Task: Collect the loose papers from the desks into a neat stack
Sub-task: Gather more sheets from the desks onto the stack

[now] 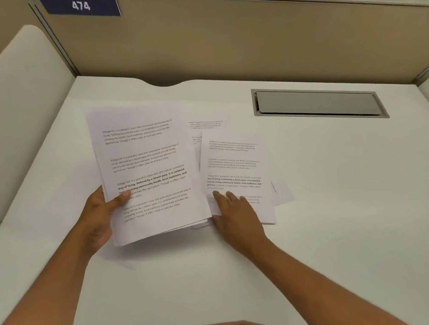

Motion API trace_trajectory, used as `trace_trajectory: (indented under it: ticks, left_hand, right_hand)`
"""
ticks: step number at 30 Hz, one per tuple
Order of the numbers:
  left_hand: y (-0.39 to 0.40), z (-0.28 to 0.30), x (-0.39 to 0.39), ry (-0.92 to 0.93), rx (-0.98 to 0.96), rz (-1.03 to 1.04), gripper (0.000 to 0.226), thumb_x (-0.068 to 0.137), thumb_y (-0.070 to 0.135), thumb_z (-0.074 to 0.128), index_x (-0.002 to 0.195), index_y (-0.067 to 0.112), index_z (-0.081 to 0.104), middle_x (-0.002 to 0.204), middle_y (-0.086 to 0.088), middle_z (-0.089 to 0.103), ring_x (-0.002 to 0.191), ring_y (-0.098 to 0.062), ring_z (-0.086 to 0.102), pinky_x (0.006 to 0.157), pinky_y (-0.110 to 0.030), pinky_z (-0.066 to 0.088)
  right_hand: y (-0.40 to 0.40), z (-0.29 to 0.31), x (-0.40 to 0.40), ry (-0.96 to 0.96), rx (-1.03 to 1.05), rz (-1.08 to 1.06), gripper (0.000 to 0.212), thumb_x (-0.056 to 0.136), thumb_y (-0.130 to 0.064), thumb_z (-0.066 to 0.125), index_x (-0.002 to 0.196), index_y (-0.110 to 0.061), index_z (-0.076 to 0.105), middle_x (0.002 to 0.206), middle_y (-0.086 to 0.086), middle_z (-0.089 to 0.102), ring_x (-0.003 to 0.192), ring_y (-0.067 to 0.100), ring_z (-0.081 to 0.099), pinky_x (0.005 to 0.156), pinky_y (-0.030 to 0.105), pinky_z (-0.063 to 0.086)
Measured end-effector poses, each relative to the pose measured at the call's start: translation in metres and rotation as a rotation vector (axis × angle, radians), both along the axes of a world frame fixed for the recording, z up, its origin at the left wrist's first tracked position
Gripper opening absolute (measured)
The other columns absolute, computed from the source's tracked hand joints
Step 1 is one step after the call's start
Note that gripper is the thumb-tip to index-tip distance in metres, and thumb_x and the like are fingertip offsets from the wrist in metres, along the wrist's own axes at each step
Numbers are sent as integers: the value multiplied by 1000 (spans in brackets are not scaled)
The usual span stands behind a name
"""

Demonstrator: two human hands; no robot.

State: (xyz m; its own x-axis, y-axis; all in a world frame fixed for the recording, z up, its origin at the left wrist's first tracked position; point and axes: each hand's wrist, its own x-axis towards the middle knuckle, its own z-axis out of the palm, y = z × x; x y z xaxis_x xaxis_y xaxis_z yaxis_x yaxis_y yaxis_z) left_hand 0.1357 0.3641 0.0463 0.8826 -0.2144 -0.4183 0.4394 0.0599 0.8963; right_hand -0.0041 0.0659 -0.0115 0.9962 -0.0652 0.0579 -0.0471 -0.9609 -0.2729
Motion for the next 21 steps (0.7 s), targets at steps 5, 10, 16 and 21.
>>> trace_trajectory:
  ticks: [5, 10, 16, 21]
  left_hand:
    - [-1, -4, 13, 8, -10, -74, 44, 102, 2, 67, 143, 16, 67, 129, -4, 82, 113, -26, 81, 84, -36, 69]
    - [-7, -9, 19, 18, 1, -139, 44, 101, 5, 70, 143, 17, 67, 129, -4, 82, 114, -28, 81, 83, -37, 69]
    - [-16, -16, 22, 34, 1, -189, 44, 101, 4, 69, 143, 16, 67, 129, -6, 82, 114, -30, 80, 84, -39, 69]
    - [-21, -17, 25, 45, -3, -206, 48, 102, 5, 70, 148, 19, 64, 133, -6, 80, 118, -31, 79, 89, -43, 68]
  right_hand:
    - [-7, 24, 3, -84, 320, -424, 62, 103, -61, 47, 126, -8, 70, 126, 14, 71, 126, 36, 59, 107, 49, 48]
    - [-45, 39, 24, 288, 260, -866, 85, 82, -43, 87, 145, -8, 43, 142, 16, 44, 132, 38, 44, 98, 47, 49]
    - [-76, 42, 30, 279, 467, -1014, 87, 70, -24, 97, 137, -5, 45, 132, 16, 63, 125, 38, 62, 101, 47, 50]
    - [-104, 50, 12, 97, 629, -892, 35, 90, -16, 80, 123, -7, 74, 123, 14, 76, 112, 33, 71, 87, 30, 49]
